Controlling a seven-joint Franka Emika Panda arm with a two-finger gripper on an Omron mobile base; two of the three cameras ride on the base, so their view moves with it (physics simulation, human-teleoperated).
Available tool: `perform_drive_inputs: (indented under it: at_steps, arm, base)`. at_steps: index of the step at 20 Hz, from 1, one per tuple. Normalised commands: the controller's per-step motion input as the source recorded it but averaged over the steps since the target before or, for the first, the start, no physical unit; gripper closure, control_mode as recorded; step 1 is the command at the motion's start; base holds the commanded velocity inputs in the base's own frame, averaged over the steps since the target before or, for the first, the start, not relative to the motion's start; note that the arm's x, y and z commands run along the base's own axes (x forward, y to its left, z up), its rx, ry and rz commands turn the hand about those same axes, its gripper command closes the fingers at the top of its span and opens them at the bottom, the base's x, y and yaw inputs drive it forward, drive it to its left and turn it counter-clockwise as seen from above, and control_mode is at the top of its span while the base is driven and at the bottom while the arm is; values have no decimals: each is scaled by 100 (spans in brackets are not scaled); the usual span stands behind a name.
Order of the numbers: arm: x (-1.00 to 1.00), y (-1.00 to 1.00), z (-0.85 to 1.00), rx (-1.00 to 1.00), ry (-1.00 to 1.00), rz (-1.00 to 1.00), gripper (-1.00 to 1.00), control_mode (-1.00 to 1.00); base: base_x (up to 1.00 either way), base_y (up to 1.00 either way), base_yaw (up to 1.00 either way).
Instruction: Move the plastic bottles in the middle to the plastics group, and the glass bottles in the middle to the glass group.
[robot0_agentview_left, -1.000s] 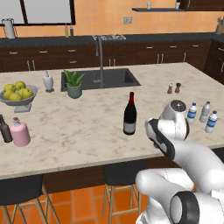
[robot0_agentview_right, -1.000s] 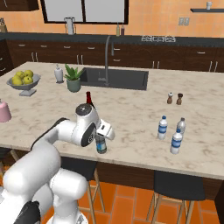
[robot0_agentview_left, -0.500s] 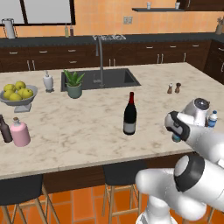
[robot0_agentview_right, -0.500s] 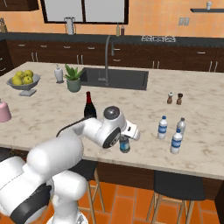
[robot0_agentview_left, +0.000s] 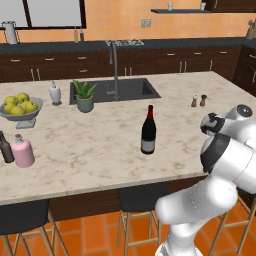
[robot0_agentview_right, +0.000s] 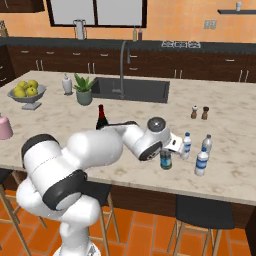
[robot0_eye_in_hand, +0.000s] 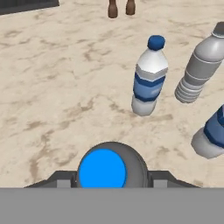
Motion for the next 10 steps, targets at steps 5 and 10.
perform_drive_inputs:
  at_steps: [5, 10]
  arm:
    - [40, -44, 0, -1, 0, -1, 100, -100]
    - [1, -11, -24, 0, 0, 0, 100, -100]
  base:
    - [0, 0, 0]
    - [0, 0, 0]
